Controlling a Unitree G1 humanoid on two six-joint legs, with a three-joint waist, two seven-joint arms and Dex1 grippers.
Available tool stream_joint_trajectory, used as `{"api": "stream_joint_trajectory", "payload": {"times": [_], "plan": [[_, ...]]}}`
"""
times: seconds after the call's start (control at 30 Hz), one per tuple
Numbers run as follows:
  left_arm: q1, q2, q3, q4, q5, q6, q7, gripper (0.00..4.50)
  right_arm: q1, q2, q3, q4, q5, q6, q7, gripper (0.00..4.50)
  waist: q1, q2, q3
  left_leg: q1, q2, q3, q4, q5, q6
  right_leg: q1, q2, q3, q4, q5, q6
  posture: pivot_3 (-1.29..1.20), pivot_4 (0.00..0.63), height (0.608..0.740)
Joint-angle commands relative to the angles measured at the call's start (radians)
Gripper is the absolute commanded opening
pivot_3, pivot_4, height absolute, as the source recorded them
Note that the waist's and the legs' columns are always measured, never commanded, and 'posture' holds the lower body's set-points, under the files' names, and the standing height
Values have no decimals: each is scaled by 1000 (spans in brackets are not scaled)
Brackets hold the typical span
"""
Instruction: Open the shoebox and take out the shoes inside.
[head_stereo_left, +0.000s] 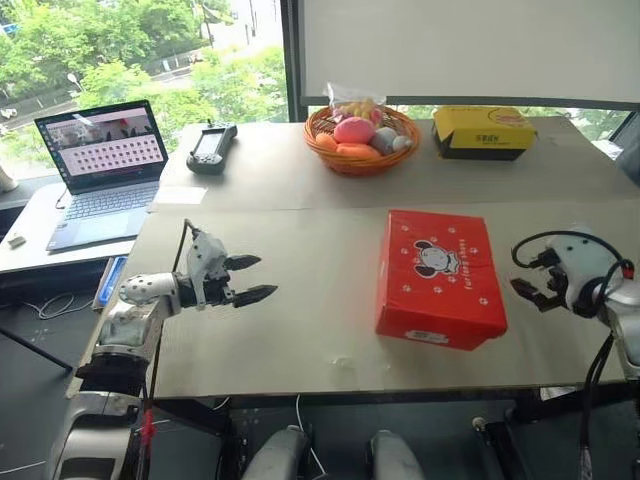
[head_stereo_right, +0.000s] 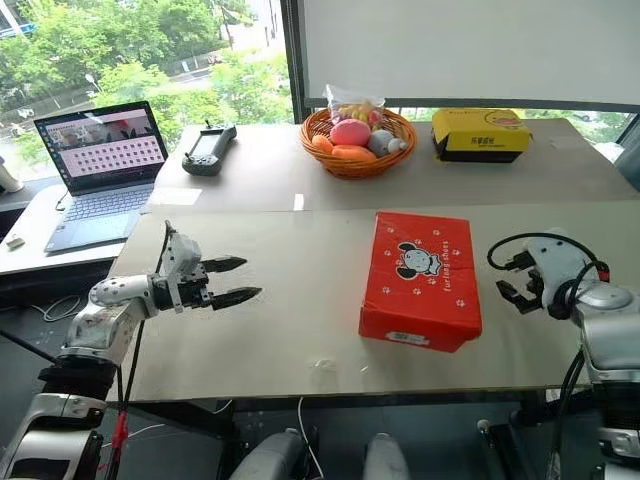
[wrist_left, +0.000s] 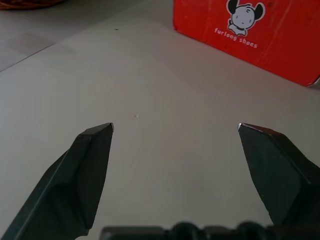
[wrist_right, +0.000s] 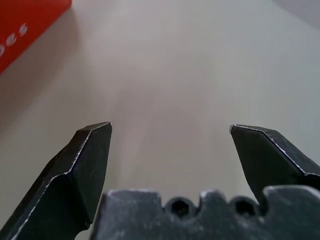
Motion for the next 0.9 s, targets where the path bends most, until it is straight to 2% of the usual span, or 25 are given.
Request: {"api": "stream_joint_trajectory", "payload": {"times": [0.03, 0.07, 0.17, 0.23, 0.27, 0.33, 0.43, 0.7, 0.9], "plan": [[-41, -11, -6, -22, -10, 17, -24, 2693, -16, -16, -3, -21, 2, 0, 16, 3972, 0, 0, 0, 0, 0, 0, 0, 0, 0, 0, 0, 0, 0, 0, 1, 0, 150, 740], [-46, -19, -10, -18, -8, 18, -26, 2360, -16, -13, -5, -19, -1, 1, 13, 3759, 2, 0, 0, 0, 1, 0, 0, 0, 0, 0, 0, 0, 0, -1, 1, 0, 150, 740], [-59, -36, -21, -5, 2, 9, -31, 1177, -11, -12, -5, -23, -2, -10, 16, 2619, 7, 0, 0, 0, 1, 0, 0, 0, 0, 0, -1, -1, 0, 0, 1, 0, 150, 740], [-74, -53, -33, 15, 12, -4, -37, 591, -12, -15, 1, -28, -2, -24, 26, 2095, 9, 0, 0, 0, 1, 0, 0, 0, 0, 0, -1, -1, 0, 0, 1, 0, 150, 740], [-84, -62, -40, 27, 19, -13, -39, 165, -12, -17, 6, -32, -1, -32, 37, 1690, 10, 0, 0, 0, 1, 0, 0, 0, 0, 0, -1, -1, 0, 0, 1, 0, 150, 740], [-112, -91, -64, 66, 43, -42, -42, 0, -15, -22, 28, -42, 3, -40, 69, 886, 12, -1, 0, 0, 1, 0, 0, 0, 0, 0, -1, -1, 0, 0, 1, 0, 150, 740], [-179, -163, -101, 161, 87, -98, -30, 0, -27, -30, 84, -54, -2, -48, 124, 16, 13, -1, 0, 0, 0, 0, 0, 0, 0, 0, -1, -1, 0, 0, 1, 0, 150, 740], [-363, -396, -216, 500, 253, -311, 20, 0, -119, 38, 200, -65, -16, -40, 149, 16, 11, -3, 2, -2, -1, 0, 4, 0, 0, 1, -2, -2, 0, 1, 3, 0, 150, 740], [-421, -508, -223, 592, 284, -380, 23, 0, -184, 97, 270, -63, -43, -46, 158, 16, 7, -4, 3, -3, -1, 0, 5, 0, 1, 0, -1, -2, 1, 1, 3, 0, 150, 740]]}}
